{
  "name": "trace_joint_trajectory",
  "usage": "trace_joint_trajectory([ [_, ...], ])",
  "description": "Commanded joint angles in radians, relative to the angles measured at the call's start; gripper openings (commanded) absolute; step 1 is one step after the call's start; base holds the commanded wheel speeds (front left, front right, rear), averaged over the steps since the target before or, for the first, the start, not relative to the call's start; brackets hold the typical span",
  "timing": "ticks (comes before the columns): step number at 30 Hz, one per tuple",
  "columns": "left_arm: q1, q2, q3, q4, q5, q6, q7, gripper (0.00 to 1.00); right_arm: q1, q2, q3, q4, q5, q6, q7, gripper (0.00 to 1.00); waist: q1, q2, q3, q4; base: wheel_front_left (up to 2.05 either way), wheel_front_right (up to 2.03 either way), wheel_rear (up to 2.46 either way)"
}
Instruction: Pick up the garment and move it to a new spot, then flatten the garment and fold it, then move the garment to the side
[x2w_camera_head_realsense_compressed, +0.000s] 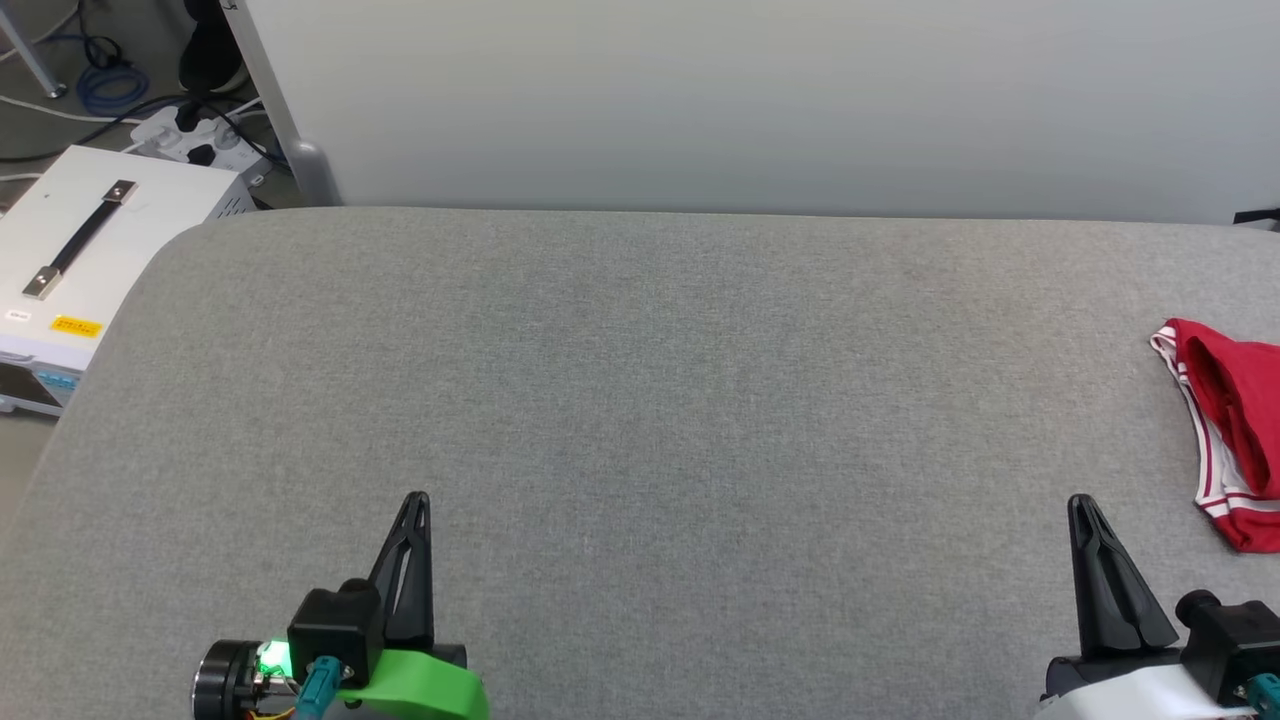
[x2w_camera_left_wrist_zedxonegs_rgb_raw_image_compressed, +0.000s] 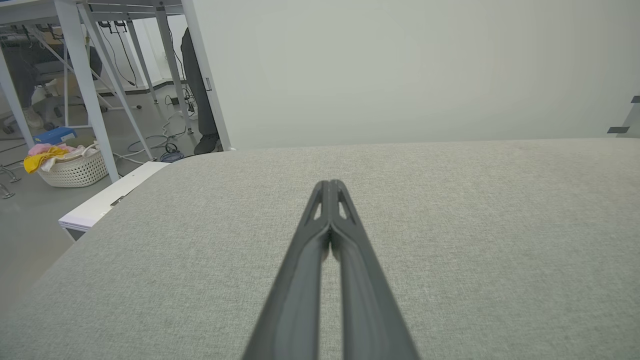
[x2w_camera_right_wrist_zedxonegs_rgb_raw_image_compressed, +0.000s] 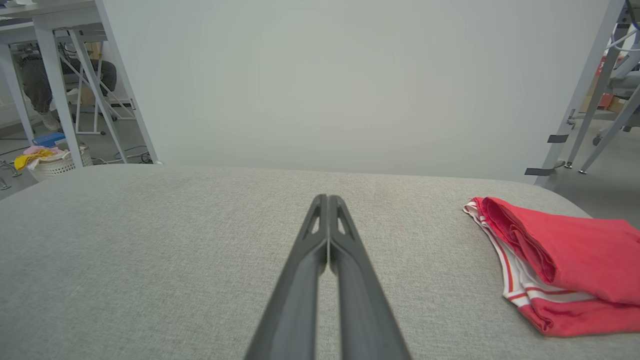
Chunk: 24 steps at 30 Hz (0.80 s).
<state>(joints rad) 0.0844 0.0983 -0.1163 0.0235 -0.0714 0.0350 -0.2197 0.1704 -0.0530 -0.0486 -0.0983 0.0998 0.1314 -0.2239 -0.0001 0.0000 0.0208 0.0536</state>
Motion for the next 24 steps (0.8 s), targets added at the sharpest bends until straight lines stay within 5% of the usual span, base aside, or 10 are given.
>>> trace_joint_trajectory([
  [1,-0.012,-0.006,0.007,-0.003,0.011,-0.004,0.005,0.00,-0.020,0.000,0.002,0.005,-0.007,0.000,0.007,0.00,0.0001,0.0000,0.000,-0.001,0.00,0.00,0.00],
  [24,-0.027,-0.015,0.030,-0.007,0.024,-0.011,0.051,0.00,-0.052,0.001,0.012,0.025,-0.026,0.000,0.053,0.00,0.0001,0.0000,-0.005,-0.012,0.00,0.00,0.00],
])
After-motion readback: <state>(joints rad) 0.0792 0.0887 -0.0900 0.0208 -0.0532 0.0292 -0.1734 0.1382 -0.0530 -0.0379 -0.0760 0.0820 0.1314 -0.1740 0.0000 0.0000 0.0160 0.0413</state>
